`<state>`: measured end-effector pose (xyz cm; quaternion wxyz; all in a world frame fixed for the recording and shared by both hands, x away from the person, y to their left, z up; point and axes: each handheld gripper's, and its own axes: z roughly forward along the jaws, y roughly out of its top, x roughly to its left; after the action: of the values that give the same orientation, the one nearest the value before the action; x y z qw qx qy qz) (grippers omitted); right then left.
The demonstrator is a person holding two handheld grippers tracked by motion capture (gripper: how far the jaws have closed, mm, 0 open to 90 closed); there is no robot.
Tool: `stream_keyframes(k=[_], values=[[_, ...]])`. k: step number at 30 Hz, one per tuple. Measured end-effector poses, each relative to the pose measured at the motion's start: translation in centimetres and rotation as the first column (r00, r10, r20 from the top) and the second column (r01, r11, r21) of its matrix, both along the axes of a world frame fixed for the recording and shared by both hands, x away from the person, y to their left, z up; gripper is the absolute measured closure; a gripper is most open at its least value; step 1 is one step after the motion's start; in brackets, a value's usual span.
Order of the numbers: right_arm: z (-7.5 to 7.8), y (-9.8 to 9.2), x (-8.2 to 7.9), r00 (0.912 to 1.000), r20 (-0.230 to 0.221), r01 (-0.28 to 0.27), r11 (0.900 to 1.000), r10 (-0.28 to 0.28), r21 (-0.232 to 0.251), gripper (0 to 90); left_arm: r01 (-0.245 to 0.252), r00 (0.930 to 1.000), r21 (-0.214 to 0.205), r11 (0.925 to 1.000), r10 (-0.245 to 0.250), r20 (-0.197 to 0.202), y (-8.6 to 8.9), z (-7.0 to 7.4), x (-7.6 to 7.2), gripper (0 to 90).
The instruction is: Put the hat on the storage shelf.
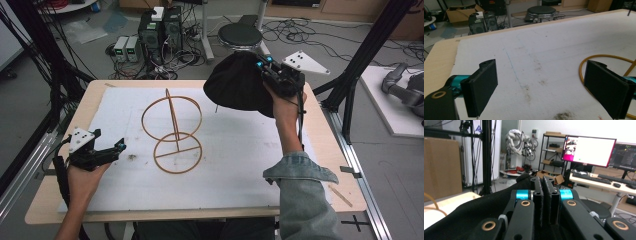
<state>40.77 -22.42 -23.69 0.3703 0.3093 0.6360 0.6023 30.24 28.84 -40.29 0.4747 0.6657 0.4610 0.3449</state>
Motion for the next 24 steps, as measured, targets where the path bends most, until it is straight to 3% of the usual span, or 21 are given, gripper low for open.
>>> stream_keyframes(k=[10,17,24], values=[[2.3,1.3,-0.8,0.999,0.038,-0.021,0.9998,0.021,-0.007,87.9,0.005,1.0,-0.005,1.0,-0.005,0.004,0.2,0.0,0.0,12.2],[3.5,2.6,-1.2,0.9969,0.043,-0.067,0.9968,0.065,0.044,87.9,0.005,1.0,-0.013,0.9999,-0.005,0.008,0.3,0.2,-0.1,12.3],[4.4,3.9,-1.6,0.9938,0.051,-0.102,0.9929,0.099,0.062,87.8,-0.001,0.9999,-0.017,0.9999,0.001,0.014,0.5,0.3,-0.2,12.2]])
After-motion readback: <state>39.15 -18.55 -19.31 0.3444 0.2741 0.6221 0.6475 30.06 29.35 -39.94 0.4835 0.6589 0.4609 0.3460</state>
